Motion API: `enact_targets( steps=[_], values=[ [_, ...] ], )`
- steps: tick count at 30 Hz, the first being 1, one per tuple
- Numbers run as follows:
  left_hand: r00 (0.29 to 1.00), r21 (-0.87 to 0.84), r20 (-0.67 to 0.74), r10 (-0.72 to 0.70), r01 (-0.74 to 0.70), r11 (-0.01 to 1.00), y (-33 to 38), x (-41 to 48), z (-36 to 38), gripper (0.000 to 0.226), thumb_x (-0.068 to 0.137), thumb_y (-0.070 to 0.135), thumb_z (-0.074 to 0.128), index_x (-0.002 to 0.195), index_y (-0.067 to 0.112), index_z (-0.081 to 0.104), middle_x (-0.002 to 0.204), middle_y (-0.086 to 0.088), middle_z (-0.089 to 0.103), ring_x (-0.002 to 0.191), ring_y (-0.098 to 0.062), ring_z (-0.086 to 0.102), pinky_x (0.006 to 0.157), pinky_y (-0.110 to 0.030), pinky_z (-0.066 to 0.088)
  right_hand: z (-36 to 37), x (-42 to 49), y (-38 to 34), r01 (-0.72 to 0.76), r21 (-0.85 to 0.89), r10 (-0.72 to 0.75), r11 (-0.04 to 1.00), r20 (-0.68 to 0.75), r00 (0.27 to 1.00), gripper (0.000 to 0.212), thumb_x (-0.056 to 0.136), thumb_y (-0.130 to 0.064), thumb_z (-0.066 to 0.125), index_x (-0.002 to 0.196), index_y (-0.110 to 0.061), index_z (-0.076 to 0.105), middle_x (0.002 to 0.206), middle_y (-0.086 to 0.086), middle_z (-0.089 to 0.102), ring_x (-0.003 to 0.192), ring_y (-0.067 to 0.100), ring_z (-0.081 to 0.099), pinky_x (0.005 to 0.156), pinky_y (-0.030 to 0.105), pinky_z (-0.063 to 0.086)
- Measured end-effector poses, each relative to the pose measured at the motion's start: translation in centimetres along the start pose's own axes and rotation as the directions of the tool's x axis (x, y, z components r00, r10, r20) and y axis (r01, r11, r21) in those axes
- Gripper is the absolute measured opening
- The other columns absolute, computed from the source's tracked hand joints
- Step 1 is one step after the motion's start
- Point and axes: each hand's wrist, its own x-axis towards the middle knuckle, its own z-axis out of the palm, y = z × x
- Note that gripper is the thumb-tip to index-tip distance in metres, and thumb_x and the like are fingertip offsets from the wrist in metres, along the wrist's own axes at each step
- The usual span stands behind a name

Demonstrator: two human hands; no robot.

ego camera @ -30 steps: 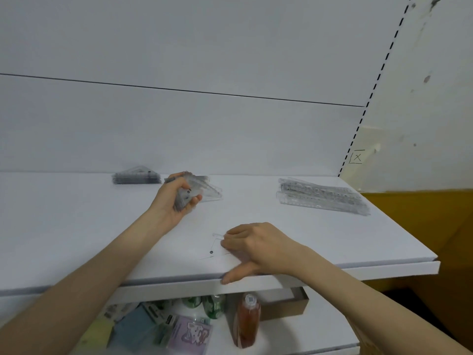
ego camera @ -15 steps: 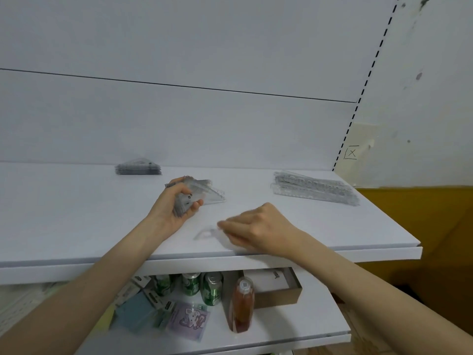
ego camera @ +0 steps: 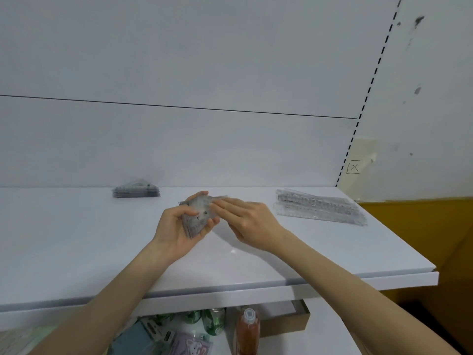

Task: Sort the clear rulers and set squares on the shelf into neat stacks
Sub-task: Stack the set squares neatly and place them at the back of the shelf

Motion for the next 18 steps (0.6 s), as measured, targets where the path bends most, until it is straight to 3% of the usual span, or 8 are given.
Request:
enact_targets(
  steps=[5, 8, 10, 12, 13, 15, 16, 18],
  values=[
    [0.999, 0.013, 0.040, -0.021, 0.021, 1.000, 1.0, 1.6, -0.3, 0.029, 0.077, 0.007, 0.052, 0.104, 0.013, 0.062, 0.109, -0.016, 0.066, 0.081, -0.030, 0.060, 0.062, -0.026, 0.054, 1.2, 0.2, 1.0, -0.020, 0.051, 0.013, 0.999, 0.135, 0.991, 0.048, 0.082, -0.001, 0.050, 0.129, -0.004, 0.058, 0.134, 0.007, 0.058, 0.124, 0.023, 0.054, 0.081, 0.036, 0.056],
    [0.999, 0.109, -0.009, -0.044, 0.044, 0.993, 1.6, 3.3, -0.4, 0.035, 0.068, -0.006, 0.064, 0.095, 0.017, 0.063, 0.110, -0.018, 0.063, 0.066, -0.026, 0.058, 0.052, -0.021, 0.050, 1.6, 0.6, 2.2, -0.166, 0.187, 0.135, 0.968, 0.170, 0.976, 0.052, 0.083, -0.014, 0.062, 0.134, -0.007, 0.054, 0.139, 0.005, 0.054, 0.125, 0.022, 0.052, 0.098, 0.038, 0.048],
    [0.996, 0.157, -0.029, -0.081, 0.085, 0.984, 2.1, 4.3, -0.9, 0.042, 0.064, -0.012, 0.058, 0.094, 0.017, 0.064, 0.107, -0.021, 0.059, 0.061, -0.026, 0.054, 0.046, -0.020, 0.047, 1.6, 1.1, 3.2, -0.314, 0.167, 0.263, 0.935, 0.273, 0.925, 0.075, 0.076, -0.035, 0.074, 0.140, -0.007, 0.045, 0.144, 0.006, 0.048, 0.131, 0.020, 0.046, 0.111, 0.044, 0.033],
    [0.990, 0.212, 0.004, -0.141, 0.137, 0.968, 2.5, 4.8, -1.0, 0.041, 0.061, -0.009, 0.056, 0.093, 0.016, 0.065, 0.103, -0.021, 0.061, 0.059, -0.025, 0.050, 0.043, -0.021, 0.043, 1.7, 2.2, 4.1, -0.400, 0.111, 0.306, 0.910, 0.472, 0.827, 0.095, 0.070, -0.042, 0.080, 0.145, -0.006, 0.035, 0.146, 0.008, 0.044, 0.134, 0.020, 0.040, 0.116, 0.038, 0.021],
    [0.985, 0.245, 0.027, -0.170, 0.158, 0.956, 2.6, 5.1, -1.1, 0.043, 0.058, -0.007, 0.057, 0.093, 0.016, 0.066, 0.100, -0.020, 0.062, 0.058, -0.025, 0.048, 0.042, -0.020, 0.042, 1.6, 2.9, 4.5, -0.433, 0.104, 0.308, 0.895, 0.557, 0.771, 0.090, 0.071, -0.040, 0.080, 0.143, -0.007, 0.038, 0.139, 0.007, 0.051, 0.128, 0.021, 0.045, 0.110, 0.030, 0.026],
    [0.974, 0.280, 0.060, -0.217, 0.193, 0.941, 2.7, 5.6, -1.2, 0.052, 0.051, -0.004, 0.060, 0.098, 0.016, 0.068, 0.096, -0.018, 0.063, 0.055, -0.023, 0.047, 0.040, -0.019, 0.040, 1.7, 4.0, 4.9, -0.490, 0.088, 0.327, 0.868, 0.641, 0.695, 0.052, 0.076, -0.034, 0.076, 0.119, -0.011, 0.057, 0.100, 0.004, 0.064, 0.094, 0.026, 0.056, 0.078, 0.027, 0.038],
    [0.970, 0.282, 0.068, -0.233, 0.206, 0.937, 2.8, 5.9, -1.3, 0.056, 0.049, -0.004, 0.061, 0.101, 0.016, 0.068, 0.095, -0.018, 0.063, 0.054, -0.023, 0.046, 0.039, -0.019, 0.039, 1.8, 4.4, 5.0, -0.501, 0.077, 0.335, 0.862, 0.656, 0.676, 0.034, 0.077, -0.031, 0.074, 0.101, -0.011, 0.060, 0.081, 0.002, 0.059, 0.078, 0.025, 0.052, 0.066, 0.029, 0.035],
    [0.961, 0.292, 0.053, -0.272, 0.245, 0.924, 3.2, 6.3, -1.7, 0.055, 0.044, -0.005, 0.064, 0.097, 0.009, 0.070, 0.090, -0.019, 0.061, 0.051, -0.022, 0.046, 0.038, -0.020, 0.040, 2.0, 4.6, 5.3, -0.547, 0.106, 0.342, 0.830, 0.678, 0.650, 0.028, 0.077, -0.030, 0.075, 0.076, -0.014, 0.051, 0.062, -0.002, 0.046, 0.063, 0.020, 0.042, 0.053, 0.029, 0.029]
  ],
)
